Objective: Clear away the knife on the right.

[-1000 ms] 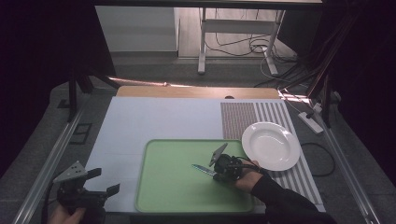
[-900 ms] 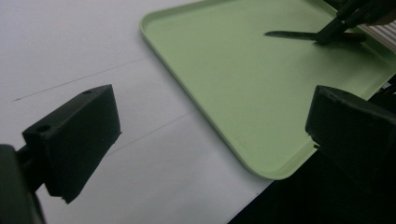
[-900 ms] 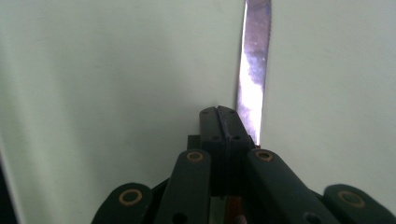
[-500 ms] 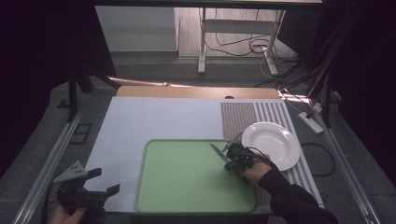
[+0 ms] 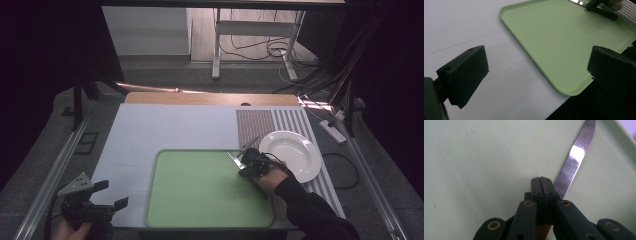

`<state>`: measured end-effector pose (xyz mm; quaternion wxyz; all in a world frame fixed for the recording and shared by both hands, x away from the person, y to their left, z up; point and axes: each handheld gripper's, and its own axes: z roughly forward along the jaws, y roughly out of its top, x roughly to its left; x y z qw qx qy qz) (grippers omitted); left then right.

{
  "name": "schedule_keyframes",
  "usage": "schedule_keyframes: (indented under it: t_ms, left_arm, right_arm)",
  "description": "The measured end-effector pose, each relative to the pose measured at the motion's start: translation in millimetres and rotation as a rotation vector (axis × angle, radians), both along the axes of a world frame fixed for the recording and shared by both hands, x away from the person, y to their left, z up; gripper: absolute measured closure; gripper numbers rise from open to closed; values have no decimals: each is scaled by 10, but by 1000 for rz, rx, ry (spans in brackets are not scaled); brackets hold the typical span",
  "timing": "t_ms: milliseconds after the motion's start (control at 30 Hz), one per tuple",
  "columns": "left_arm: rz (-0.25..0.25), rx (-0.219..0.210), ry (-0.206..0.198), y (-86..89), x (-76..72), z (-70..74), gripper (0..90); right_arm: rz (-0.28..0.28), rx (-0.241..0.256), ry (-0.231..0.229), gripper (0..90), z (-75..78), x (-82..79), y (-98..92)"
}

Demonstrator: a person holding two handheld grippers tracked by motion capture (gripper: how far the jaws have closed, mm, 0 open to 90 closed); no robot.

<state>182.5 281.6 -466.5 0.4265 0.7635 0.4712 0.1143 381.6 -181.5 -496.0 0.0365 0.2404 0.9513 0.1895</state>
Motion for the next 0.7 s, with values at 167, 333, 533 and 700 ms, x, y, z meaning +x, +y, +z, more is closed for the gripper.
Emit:
schedule_keyframes:
  t_ms: [167, 333, 533, 700]
  left_arm:
    - [0, 0, 0, 0, 0, 0, 33]
    - [0, 1, -1, -2, -1, 1, 34]
    - [-1, 2, -2, -4, -1, 2, 34]
    - [-2, 1, -3, -4, -1, 3, 34]
  right_arm:
    - [-32, 8, 27, 900, 7, -4, -104]
    - [-54, -1, 46, 900, 19, -28, -203]
    - [-94, 4, 72, 900, 30, -39, -372]
    - [-113, 6, 94, 900, 38, -19, -450]
